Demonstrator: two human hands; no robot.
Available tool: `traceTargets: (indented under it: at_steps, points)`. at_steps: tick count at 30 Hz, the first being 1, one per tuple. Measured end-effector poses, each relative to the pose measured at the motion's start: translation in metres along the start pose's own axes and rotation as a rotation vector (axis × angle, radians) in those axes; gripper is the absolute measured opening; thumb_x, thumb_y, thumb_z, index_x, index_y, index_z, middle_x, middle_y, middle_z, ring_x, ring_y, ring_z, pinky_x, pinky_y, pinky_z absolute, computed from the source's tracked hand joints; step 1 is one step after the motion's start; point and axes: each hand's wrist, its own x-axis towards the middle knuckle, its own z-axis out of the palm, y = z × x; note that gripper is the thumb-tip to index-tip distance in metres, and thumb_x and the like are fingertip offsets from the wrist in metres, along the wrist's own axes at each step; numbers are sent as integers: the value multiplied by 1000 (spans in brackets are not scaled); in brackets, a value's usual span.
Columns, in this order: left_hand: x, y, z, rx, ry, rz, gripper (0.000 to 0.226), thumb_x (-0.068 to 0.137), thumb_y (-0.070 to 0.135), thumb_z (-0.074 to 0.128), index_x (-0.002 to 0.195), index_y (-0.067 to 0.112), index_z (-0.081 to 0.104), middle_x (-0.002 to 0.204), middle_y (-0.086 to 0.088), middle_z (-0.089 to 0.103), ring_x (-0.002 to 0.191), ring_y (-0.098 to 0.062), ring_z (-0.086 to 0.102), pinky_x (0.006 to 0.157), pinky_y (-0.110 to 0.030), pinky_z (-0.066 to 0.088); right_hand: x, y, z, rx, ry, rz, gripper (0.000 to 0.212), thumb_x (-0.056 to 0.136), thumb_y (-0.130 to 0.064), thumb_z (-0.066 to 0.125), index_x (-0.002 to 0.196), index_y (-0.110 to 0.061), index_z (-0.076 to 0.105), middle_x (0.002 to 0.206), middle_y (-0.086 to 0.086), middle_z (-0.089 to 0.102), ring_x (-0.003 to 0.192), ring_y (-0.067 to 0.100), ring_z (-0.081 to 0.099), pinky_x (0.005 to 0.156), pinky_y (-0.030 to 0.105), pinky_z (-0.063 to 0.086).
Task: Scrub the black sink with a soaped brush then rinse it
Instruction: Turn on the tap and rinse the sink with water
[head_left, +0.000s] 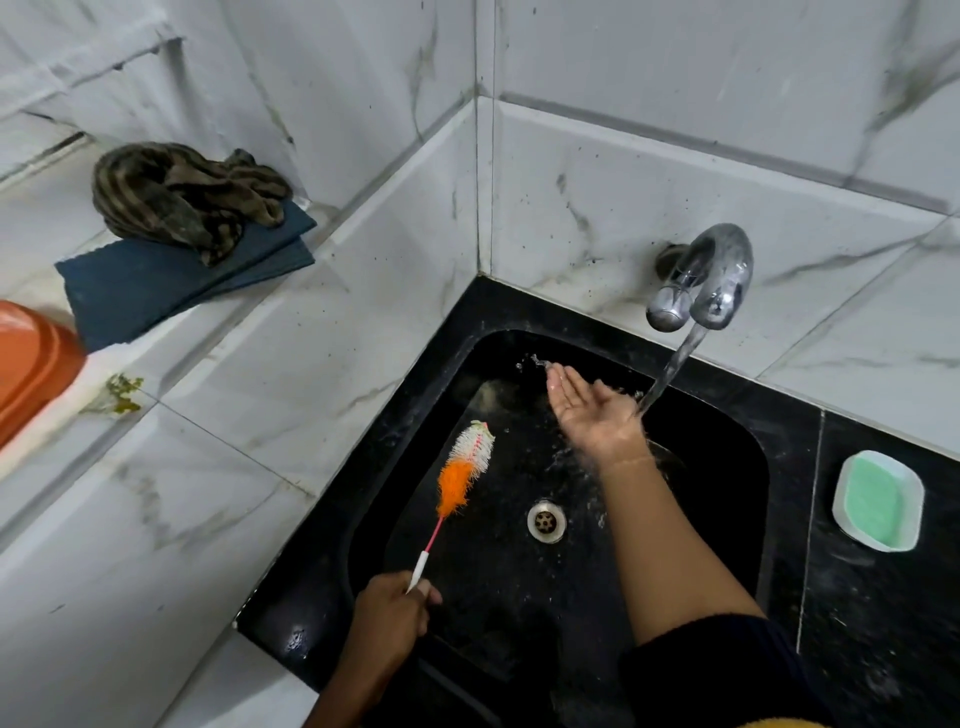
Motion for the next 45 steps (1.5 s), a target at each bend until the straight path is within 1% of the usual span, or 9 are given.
traceTargets:
  at_steps: [3, 8, 16, 20, 23, 31, 37, 42, 45]
  points:
    - [1, 1, -1, -11, -13, -3, 32, 95, 8, 54, 67, 3, 69, 42, -4, 50, 36, -9, 42, 39, -19, 32, 2, 0, -24, 177, 152, -19, 42, 102, -19, 26, 97, 0, 63, 87, 16, 67, 78, 25, 66, 61, 34, 57]
    - [0, -1, 0, 4, -30, -2, 31, 95, 9, 54, 69, 4, 69, 42, -4, 51, 36, -9, 43, 42, -20, 33, -1, 7, -62, 324, 233, -66, 39, 97, -21, 18, 68, -17, 43, 60, -1, 40, 51, 13, 34, 52, 22, 27]
    - [1, -5, 0, 43, -38, -2, 35, 95, 8, 54, 65, 6, 70, 41, -4, 52, 34, -11, 44, 43, -22, 35, 7, 23, -62, 35, 294, -63, 38, 103, -22, 23, 73, -13, 42, 52, 5, 47, 53, 12, 41, 55, 16, 40]
    - [1, -5, -3, 54, -33, 3, 35, 94, 6, 55, 62, 8, 69, 39, -5, 52, 34, -12, 45, 44, -22, 36, 15, 29, -19, -17, 133, -35, 44, 107, -27, 19, 114, 0, 54, 111, 21, 64, 112, 30, 61, 98, 37, 50]
    - [1, -7, -6, 55, -25, 12, 35, 94, 6, 55, 62, 8, 70, 39, -5, 53, 34, -12, 47, 43, -21, 36, 1, 21, 40, -77, -99, -48, 37, 104, -17, 31, 117, 9, 54, 119, 28, 60, 118, 35, 56, 108, 43, 40]
    - [-2, -7, -7, 45, -29, 7, 34, 94, 7, 55, 63, 8, 70, 40, -6, 53, 34, -12, 46, 43, -21, 36, -17, 14, 58, -31, 63, -49, 38, 101, -15, 31, 98, 6, 63, 98, 19, 67, 88, 28, 65, 82, 34, 55]
    - [2, -9, -4, 31, -55, -14, 35, 96, 9, 53, 65, 8, 70, 41, -4, 53, 36, -10, 46, 44, -23, 35, -17, 8, -21, 286, 151, -77, 36, 96, -22, 19, 66, -17, 39, 49, 0, 37, 46, 12, 31, 49, 22, 24]
    - [2, -12, 2, 16, -62, -30, 35, 96, 9, 53, 65, 6, 70, 40, -3, 51, 36, -11, 45, 44, -23, 35, -19, 3, -30, 142, 269, -101, 33, 98, -17, 20, 72, -17, 40, 47, -2, 39, 50, 11, 35, 50, 19, 29]
    - [1, -11, 4, 10, -59, -31, 34, 95, 8, 54, 64, 6, 70, 40, -4, 51, 35, -12, 45, 45, -24, 35, -17, 13, 2, -56, 144, -136, 46, 104, -21, 19, 108, -1, 60, 91, 11, 68, 97, 18, 64, 82, 28, 55]
